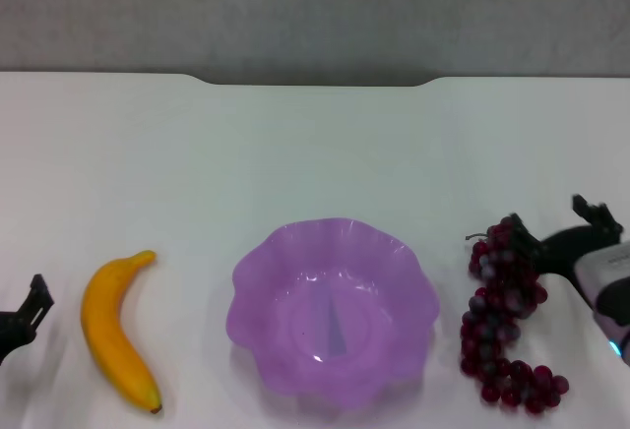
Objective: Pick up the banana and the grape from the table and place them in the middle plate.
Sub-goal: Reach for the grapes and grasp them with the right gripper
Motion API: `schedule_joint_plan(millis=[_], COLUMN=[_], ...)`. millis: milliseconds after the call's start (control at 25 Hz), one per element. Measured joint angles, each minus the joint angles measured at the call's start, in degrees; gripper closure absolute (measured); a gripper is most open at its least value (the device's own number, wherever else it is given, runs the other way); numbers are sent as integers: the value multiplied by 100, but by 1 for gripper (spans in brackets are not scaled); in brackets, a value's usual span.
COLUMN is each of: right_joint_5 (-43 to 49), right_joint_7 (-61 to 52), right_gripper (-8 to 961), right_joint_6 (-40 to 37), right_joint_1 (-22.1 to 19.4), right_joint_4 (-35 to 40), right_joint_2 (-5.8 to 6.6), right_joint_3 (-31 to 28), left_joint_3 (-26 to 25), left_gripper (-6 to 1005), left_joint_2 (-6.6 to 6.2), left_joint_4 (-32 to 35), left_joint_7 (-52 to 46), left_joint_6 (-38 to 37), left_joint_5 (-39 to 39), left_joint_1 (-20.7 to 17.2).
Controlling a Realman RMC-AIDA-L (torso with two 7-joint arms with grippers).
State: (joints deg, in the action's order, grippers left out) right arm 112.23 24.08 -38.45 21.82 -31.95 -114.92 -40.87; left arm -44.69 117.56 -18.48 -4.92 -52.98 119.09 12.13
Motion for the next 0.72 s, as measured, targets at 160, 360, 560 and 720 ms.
schedule_joint_plan(millis=[160, 360, 560, 720], right_joint_5=[2, -53, -221, -261], right_joint_7=[1073, 2471, 2525, 2494], right_gripper=[78, 83, 89, 93], right_joint_6=[130, 382, 1443, 2578], right_joint_1=[-311, -825, -999, -983], right_joint_4=[-938, -1860, -2291, -2419], right_joint_2=[28, 4, 18, 11], right_joint_3=[-391, -899, -1586, -2176], left_joint_3=[-66, -76, -75, -75], left_gripper=[104, 105, 106, 107], left_joint_2=[1, 7, 6, 5], left_joint_4=[65, 65, 64, 64], left_joint_7=[-3, 14, 21, 35], left_joint_6=[-2, 15, 21, 29], left_joint_5=[-5, -7, -9, -9], left_joint_1=[-20, 6, 5, 20])
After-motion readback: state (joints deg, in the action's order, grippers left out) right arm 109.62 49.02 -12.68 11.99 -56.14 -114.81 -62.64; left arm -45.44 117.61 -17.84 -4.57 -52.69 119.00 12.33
